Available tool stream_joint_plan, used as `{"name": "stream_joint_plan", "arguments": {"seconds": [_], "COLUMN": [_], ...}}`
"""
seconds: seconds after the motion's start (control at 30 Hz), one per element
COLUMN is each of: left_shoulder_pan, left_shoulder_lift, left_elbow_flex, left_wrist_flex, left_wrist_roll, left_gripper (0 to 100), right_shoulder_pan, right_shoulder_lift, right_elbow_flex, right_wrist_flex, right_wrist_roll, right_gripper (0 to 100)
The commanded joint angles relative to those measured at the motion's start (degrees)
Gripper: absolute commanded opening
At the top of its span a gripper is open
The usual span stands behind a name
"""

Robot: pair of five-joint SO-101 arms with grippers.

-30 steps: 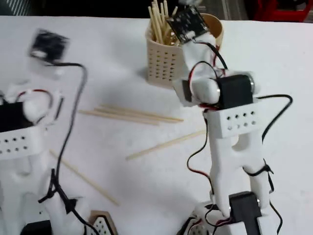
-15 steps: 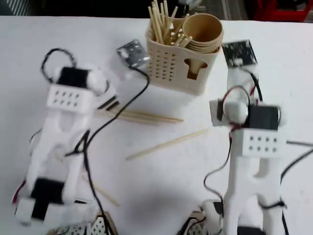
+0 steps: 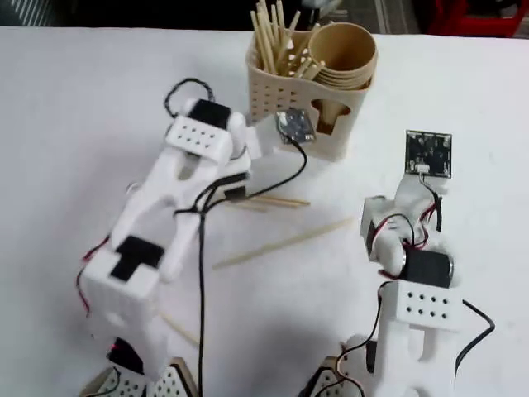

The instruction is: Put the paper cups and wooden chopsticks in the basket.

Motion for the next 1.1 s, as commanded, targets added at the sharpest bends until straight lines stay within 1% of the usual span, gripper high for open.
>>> {"name": "stream_joint_plan", "arguments": {"seconds": [0.0, 0.23, 0.5, 0.6, 0.7, 0.87, 1.07], "left_shoulder_pan": [0.75, 0.84, 1.80, 2.15, 3.30, 5.67, 6.29], "left_shoulder_lift": [7.87, 19.65, 28.79, 30.73, 32.22, 32.92, 32.40], "left_elbow_flex": [-8.26, -17.67, -25.58, -28.31, -30.86, -32.00, -31.65], "left_wrist_flex": [-0.62, -0.35, 4.04, 5.80, 8.97, 15.38, 19.43], "left_wrist_roll": [-1.76, -1.76, -1.49, -1.49, -1.67, -1.76, -1.32], "left_gripper": [21, 21, 21, 16, 10, 3, 2], "right_shoulder_pan": [0.40, 0.66, 0.66, 0.66, 0.75, 0.75, 0.84], "right_shoulder_lift": [-1.01, -1.01, -1.01, -1.36, -1.45, -1.01, -1.36], "right_elbow_flex": [0.09, 0.18, 0.26, 0.88, 1.49, 2.20, 3.69], "right_wrist_flex": [-1.19, -1.19, -1.19, -1.36, -2.33, -3.74, -5.58], "right_wrist_roll": [-0.97, -0.62, -0.62, -0.53, -0.53, -0.53, -0.53], "right_gripper": [13.3, 13.3, 13.3, 13.3, 13.3, 13.3, 13.2]}}
